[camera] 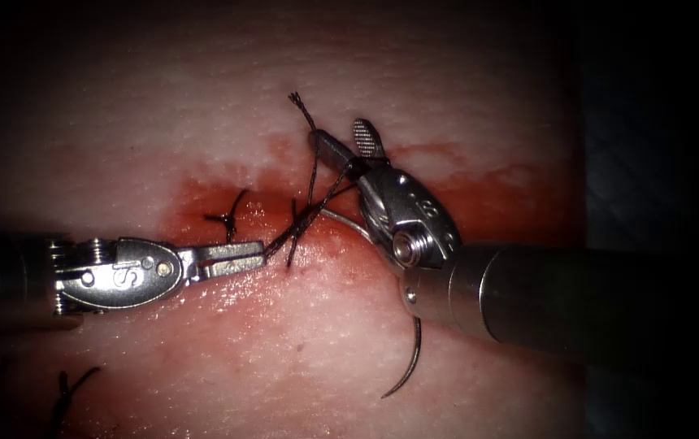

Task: Wound Closure
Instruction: Grip the short tail of the suture with the right gripper

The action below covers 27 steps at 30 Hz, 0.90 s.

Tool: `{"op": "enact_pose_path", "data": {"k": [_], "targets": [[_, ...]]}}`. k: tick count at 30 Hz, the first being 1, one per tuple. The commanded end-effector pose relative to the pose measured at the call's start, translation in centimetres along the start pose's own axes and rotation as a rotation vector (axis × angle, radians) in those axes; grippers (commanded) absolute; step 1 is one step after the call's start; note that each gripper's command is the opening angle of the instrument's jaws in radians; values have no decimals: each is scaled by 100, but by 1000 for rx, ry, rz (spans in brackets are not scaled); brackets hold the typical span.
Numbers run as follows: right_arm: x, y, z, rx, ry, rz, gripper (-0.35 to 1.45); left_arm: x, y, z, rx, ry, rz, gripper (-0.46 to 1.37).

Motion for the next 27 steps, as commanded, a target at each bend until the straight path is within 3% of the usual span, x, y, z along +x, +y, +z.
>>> {"op": "enact_pose_path", "data": {"k": [1,12,23,27], "targets": [[0,1,0,-1,0,0,63,0,0,0,-7,0,0,-35],[1,0,-7,5,-2,-1,66,1,-1,0,-8,0,5,-35],[7,-15,-47,32,-4,1,72,2,-1,0,-5,-1,5,-35],[8,-20,-52,44,-4,3,74,2,-1,0,-5,-1,5,-35]]}}
